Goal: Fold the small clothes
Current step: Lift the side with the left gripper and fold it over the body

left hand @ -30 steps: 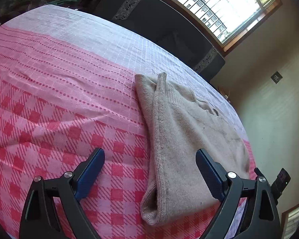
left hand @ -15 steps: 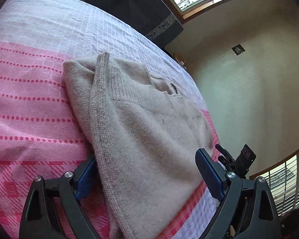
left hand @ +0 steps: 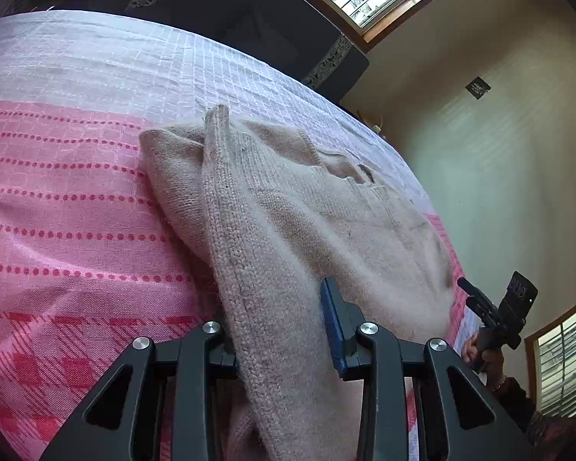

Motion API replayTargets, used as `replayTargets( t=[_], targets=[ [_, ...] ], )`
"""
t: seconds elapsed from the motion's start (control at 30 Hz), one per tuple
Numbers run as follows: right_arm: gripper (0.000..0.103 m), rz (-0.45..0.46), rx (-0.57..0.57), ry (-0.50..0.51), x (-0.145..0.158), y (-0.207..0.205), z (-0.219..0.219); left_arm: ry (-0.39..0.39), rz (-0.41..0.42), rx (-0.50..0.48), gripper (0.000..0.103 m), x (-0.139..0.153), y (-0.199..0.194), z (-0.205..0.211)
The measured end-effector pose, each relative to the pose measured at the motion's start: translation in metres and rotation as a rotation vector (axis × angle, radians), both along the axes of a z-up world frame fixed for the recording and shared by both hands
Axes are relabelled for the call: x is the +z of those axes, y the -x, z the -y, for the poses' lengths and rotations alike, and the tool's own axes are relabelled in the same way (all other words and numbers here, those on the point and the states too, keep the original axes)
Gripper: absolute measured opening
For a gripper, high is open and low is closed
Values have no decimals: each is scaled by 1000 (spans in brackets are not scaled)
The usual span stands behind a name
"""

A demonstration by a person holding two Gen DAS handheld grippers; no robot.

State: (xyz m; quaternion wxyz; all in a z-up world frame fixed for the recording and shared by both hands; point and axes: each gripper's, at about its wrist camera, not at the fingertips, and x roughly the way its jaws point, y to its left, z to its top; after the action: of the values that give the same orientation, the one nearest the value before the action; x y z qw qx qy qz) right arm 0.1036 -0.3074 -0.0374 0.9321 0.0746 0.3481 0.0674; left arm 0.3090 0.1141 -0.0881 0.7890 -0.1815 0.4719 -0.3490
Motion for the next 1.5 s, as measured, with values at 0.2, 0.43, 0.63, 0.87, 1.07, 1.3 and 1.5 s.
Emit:
replayTargets(
  t=[0.2, 0.43, 0.63, 0.87, 1.07, 1.3, 1.5],
  targets=[
    [100, 33, -83, -158, 0, 5, 31, -5, -6, 39, 32, -2, 3, -1],
    [100, 61, -134, -224, 0, 8, 45, -6, 24, 67, 32, -4, 8, 1],
    [99, 95, -134, -276, 2, 14, 52, -61, 40, 102, 29, 0, 11, 10],
    [100, 96, -54, -311, 2, 14, 48, -92, -30, 217, 25, 2, 13, 16],
    [100, 102, -31, -344, 2, 14, 49, -175, -54, 239, 19, 23, 11, 30],
    [100, 99, -15, -372, 0, 14, 52, -165, -35, 269, 17, 71, 18, 66],
    [100, 102, 15, -368, -1, 15, 49, -131, -21, 240, 17, 108, 30, 122]
  ],
)
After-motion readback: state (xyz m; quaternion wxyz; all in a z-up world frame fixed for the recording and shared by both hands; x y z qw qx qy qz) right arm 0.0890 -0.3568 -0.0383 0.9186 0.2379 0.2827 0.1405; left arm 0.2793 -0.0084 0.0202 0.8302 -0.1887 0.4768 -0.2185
